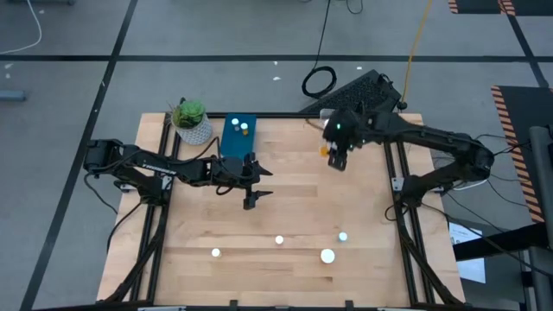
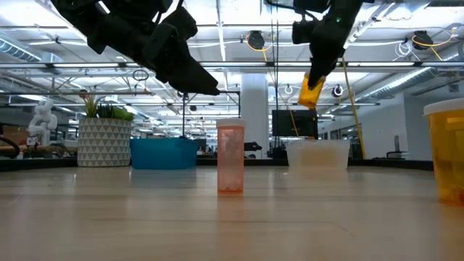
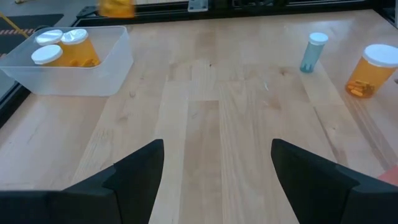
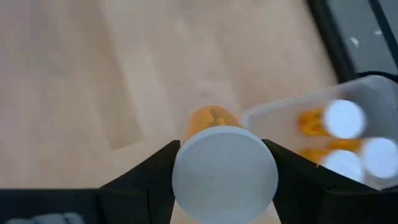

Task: Pick and place medicine bottles into bin by pill shape (circle, oval)
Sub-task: Put the orange bottled capsules into the transparent bin

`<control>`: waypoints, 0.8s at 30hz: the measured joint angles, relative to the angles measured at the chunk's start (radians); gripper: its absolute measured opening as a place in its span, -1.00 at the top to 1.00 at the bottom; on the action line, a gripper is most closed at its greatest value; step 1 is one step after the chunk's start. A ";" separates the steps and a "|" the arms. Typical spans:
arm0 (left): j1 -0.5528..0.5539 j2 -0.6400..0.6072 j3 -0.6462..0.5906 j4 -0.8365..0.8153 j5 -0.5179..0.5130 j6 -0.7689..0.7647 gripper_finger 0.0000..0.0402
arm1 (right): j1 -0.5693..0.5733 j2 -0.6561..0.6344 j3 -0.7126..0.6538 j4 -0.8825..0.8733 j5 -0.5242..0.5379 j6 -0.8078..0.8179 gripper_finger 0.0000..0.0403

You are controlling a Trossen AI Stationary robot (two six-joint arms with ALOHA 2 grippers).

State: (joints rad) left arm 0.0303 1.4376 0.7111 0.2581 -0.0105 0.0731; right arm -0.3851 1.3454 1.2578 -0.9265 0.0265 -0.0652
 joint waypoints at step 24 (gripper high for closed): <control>-0.013 0.000 0.000 0.016 0.000 0.004 -0.49 | -0.277 0.286 0.009 0.113 -0.003 -0.190 -0.02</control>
State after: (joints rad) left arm 0.0170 1.4376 0.7113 0.2741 -0.0101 0.0767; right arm -0.6621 1.6310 1.2663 -0.8135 0.0238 -0.2549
